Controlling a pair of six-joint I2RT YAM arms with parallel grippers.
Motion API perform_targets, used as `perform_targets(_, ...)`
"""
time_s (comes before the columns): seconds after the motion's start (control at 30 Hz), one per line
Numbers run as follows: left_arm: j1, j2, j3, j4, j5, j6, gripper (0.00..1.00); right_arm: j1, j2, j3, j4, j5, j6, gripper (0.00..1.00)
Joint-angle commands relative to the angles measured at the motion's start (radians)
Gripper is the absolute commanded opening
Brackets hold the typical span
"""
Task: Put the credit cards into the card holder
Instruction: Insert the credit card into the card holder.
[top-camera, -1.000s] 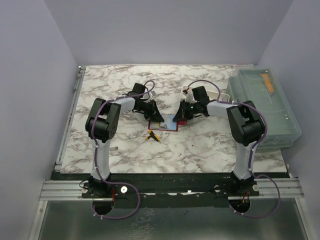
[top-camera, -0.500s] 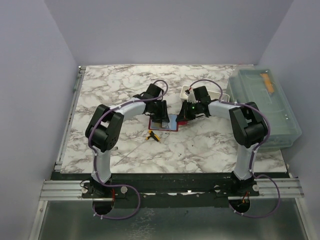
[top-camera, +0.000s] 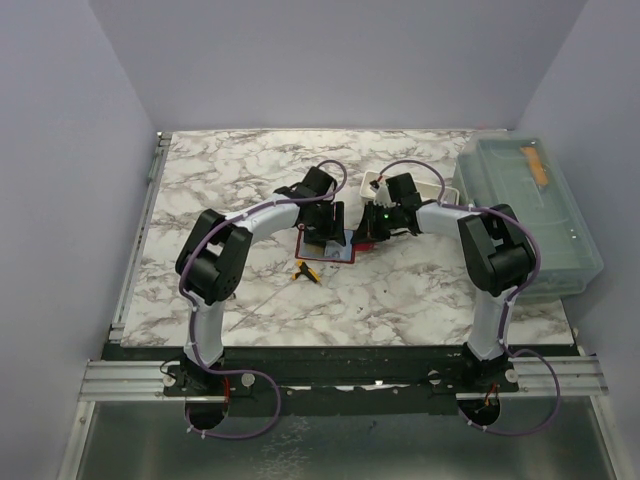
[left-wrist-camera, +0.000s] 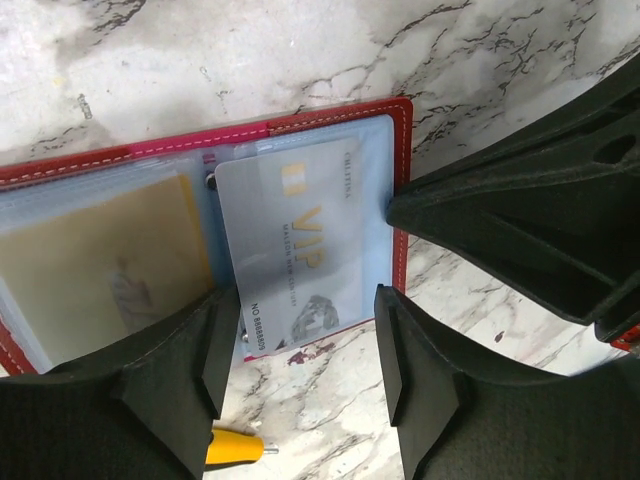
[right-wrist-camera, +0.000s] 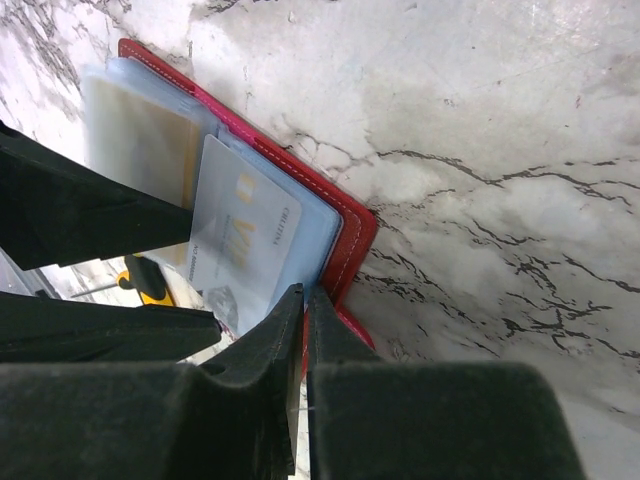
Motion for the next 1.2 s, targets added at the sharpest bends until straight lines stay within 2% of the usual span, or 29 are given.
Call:
perform_targets(0.0,0.008,-0.030,0.002,-0.069,-0.045,0.021,0.63,-0.002,-0.010,-0.027,-0.032,0.026,-0.013,0.08)
perform_targets(0.27,0.006,0.031,0.024,-0.023,0.072,-0.012,0.58,-0.002,-0.014,-0.032,-0.028,0.017,-0.008,0.08)
perform_targets(0.43,0.004,0.015,0.005,0.055,0.169,-0.016,0.58,-0.002,-0.022,-0.044,-0.007,0.001,0.014,0.08)
perform_targets(0.57,0.006,-0.044,-0.065,0.182,0.243,-0.022,0.59,-0.002,-0.035,-0.063,0.019,-0.009,0.038,0.08)
perform_targets(0.73,0.035,-0.054,-0.096,0.173,0.267,-0.037,0.63,-0.002,-0.066,-0.058,-0.022,0.038,0.028,0.10)
perform_targets(0.83,0.063,-0.075,-0.115,0.114,0.208,-0.049,0.63,-0.002,-0.088,-0.047,-0.058,0.073,0.020,0.14)
perform_targets(1.0,0.070,-0.129,-0.118,0.082,0.181,-0.033,0.64,-0.002,-0.107,-0.051,-0.069,0.077,0.028,0.29)
perform_targets(1.17,0.070,-0.107,-0.087,0.086,0.228,-0.052,0.53,-0.002,-0.105,-0.050,-0.043,0.039,0.052,0.35)
